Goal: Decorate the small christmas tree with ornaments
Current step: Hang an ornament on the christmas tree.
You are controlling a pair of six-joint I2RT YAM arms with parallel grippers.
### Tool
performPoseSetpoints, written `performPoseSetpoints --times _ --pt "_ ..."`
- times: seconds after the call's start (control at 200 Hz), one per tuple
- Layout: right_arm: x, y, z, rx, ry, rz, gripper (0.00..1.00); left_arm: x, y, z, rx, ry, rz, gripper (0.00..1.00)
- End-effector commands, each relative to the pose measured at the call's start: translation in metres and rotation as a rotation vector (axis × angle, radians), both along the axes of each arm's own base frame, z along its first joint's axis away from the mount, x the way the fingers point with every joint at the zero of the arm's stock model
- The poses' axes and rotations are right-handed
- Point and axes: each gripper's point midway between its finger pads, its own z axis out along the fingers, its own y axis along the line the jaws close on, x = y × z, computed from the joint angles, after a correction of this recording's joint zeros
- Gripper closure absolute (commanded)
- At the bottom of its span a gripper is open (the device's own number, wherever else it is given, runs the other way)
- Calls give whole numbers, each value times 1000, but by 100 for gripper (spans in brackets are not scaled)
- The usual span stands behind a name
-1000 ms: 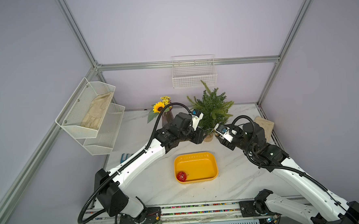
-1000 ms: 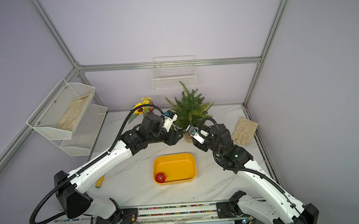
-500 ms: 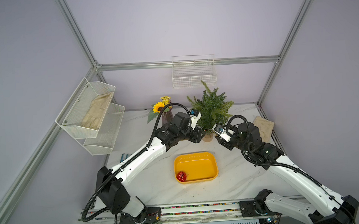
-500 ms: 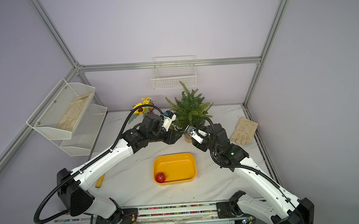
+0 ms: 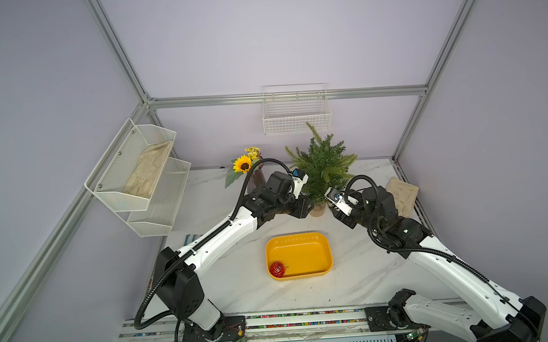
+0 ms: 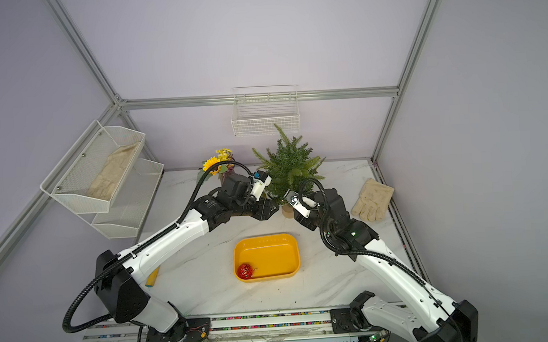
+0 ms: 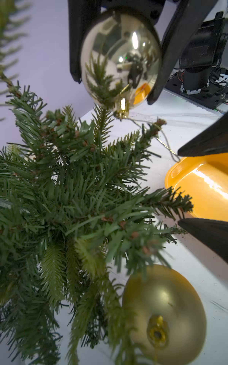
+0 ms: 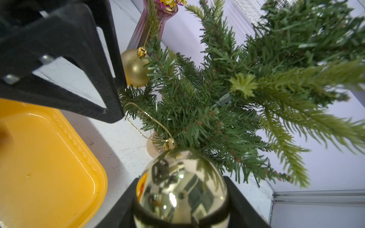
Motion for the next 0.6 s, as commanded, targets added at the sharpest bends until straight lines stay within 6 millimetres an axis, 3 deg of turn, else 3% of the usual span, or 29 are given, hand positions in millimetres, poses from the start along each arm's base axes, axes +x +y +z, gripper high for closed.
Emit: performPoseSetpoints --times 0.0,0.595 --pt "-2 -2 0 19 1 -18 88 10 -6 23 -62 -47 2 49" --pt "-28 2 -31 20 162 30 90 20 -19 36 -126 -52 -9 50"
